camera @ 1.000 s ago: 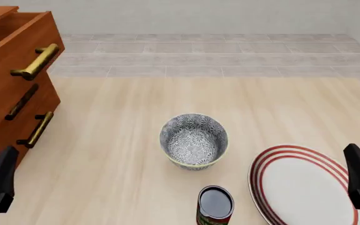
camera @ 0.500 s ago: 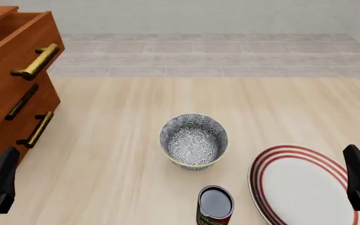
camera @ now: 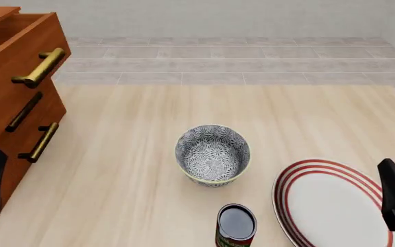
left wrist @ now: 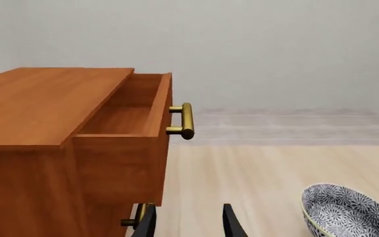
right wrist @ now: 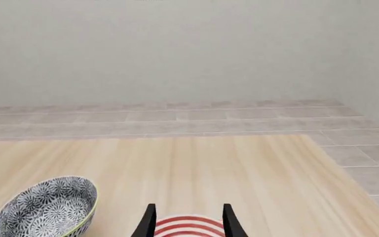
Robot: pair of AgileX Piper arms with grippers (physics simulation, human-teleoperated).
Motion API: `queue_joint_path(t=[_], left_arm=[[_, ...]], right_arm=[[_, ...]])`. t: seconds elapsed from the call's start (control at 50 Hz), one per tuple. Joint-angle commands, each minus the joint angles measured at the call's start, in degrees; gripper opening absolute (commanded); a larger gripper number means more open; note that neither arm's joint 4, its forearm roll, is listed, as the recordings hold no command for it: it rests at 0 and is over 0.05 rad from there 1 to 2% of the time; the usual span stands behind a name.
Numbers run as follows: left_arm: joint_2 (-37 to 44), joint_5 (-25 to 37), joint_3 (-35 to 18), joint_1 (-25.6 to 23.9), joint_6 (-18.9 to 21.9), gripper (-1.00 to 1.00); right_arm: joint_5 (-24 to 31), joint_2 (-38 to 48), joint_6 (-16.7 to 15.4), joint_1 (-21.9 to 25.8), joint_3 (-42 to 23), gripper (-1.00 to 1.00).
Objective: Put the bowl on top of the cabinet.
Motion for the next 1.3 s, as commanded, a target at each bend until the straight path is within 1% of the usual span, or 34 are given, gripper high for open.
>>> queue_joint_path(t=[0.02,0.04,0.06,0.08,0.1,0.12,0.14,0.16,0.18,0.2,0.26,0.32,0.34,0.36,0.42,0.46,0.52,0.58,0.62,0.7,0.74,0.76,0.78,0.8,0.82,0.86,0.94,1.0,1.02,1.06,1.1,1.12,1.2,1.3], left_arm=[[0.17,8.42,-9.79,-3.95,-0.46,1.00],[0.81,8.95,-10.89,-4.97,-0.43,1.00],[1.68,9.53,-12.15,-4.57,-0.08,1.00],[2.25,9.56,-12.77,-3.45,1.50,1.00],[2.45,9.57,-13.58,-4.16,2.58,1.00],[1.42,10.72,-15.22,-5.76,2.09,1.00],[1.45,11.41,-16.48,-6.34,2.15,1.00],[1.45,11.41,-16.48,-6.34,2.15,1.00],[3.88,12.66,-19.42,-7.86,1.14,1.00],[3.88,12.66,-19.42,-7.86,1.14,1.00],[5.91,14.54,-23.54,-8.33,2.15,1.00],[7.49,15.56,-26.37,-11.21,2.85,1.00],[7.67,16.04,-27.35,-11.26,2.87,1.00],[8.66,16.10,-28.37,-12.55,2.20,1.00],[9.87,16.07,-29.71,-13.09,2.87,1.00],[11.48,14.67,-30.06,-16.69,2.05,1.00],[15.02,13.98,-31.84,-18.53,1.73,1.00],[17.29,11.98,-33.12,-22.83,1.56,1.00],[18.30,11.39,-33.40,-23.69,2.13,1.00],[24.44,8.43,-35.11,-28.10,2.30,1.00],[27.88,7.60,-36.02,-30.30,1.62,1.00],[27.90,7.60,-36.03,-30.30,1.62,1.00],[32.03,6.90,-37.14,-32.35,1.54,1.00],[33.28,6.52,-37.44,-32.99,0.71,1.00],[35.00,6.01,-37.99,-33.57,0.87,1.00],[35.66,5.63,-38.35,-33.26,1.25,1.00],[41.96,5.37,-41.69,-34.59,-0.02,1.00],[44.39,5.37,-42.87,-35.69,-0.74,1.00],[45.59,5.13,-43.55,-36.19,-0.28,1.00],[47.42,5.10,-44.54,-36.46,-1.45,1.00],[49.01,4.62,-45.45,-36.70,-3.94,1.00],[50.37,4.56,-46.00,-37.61,-4.73,1.00],[53.71,2.69,-46.25,-39.41,-4.73,1.00],[57.80,1.58,-46.98,-39.85,-5.34,1.00]], right_arm=[[-0.08,-0.30,0.42,-0.39,0.03,1.00],[-0.11,-0.31,0.42,-0.41,0.04,1.00],[-0.19,-0.34,0.36,-0.43,0.04,1.00],[-0.24,-0.35,0.33,-0.44,0.04,1.00],[-0.29,-0.36,0.25,-0.41,0.03,1.00],[-0.32,-0.36,0.27,-0.40,0.03,1.00],[-0.35,-0.37,0.34,-0.46,0.03,1.00],[-0.35,-0.37,0.34,-0.46,0.03,1.00],[-0.40,-0.38,0.39,-0.52,0.03,1.00],[-0.40,-0.38,0.39,-0.52,0.03,1.00],[-0.39,-0.38,0.49,-0.52,0.03,1.00],[-0.43,-0.38,0.49,-0.56,0.02,1.00],[-0.47,-0.39,0.35,-0.59,0.03,1.00],[-0.53,-0.39,0.27,-0.54,0.03,1.00],[-0.57,-0.39,0.23,-0.50,0.03,1.00],[-0.58,-0.39,0.24,-0.54,0.03,1.00],[-0.56,-0.39,0.23,-0.61,0.03,1.00],[-0.62,-0.39,0.09,-0.66,0.04,1.00],[-0.67,-0.39,0.06,-0.73,0.05,1.00],[-0.64,-0.38,0.14,-0.80,0.05,1.00],[-0.57,-0.38,0.16,-0.72,0.05,1.00],[-0.57,-0.38,0.16,-0.72,0.05,1.00],[-0.53,-0.37,0.19,-0.75,0.06,1.00],[-0.53,-0.37,0.21,-0.78,0.06,1.00],[-0.54,-0.38,0.20,-0.83,0.06,1.00],[-0.54,-0.38,0.22,-0.81,0.06,1.00],[-0.54,-0.37,0.41,-0.84,0.06,1.00],[-0.54,-0.37,0.57,-0.96,0.06,1.00],[-0.57,-0.38,0.63,-1.02,0.07,1.00],[-0.61,-0.38,0.66,-1.05,0.07,1.00],[-0.60,-0.38,0.69,-1.09,0.07,1.00],[-0.59,-0.38,0.71,-1.09,0.07,1.00],[-0.59,-0.39,0.58,-1.03,0.07,1.00],[-0.62,-0.40,0.49,-1.02,0.07,1.00]])
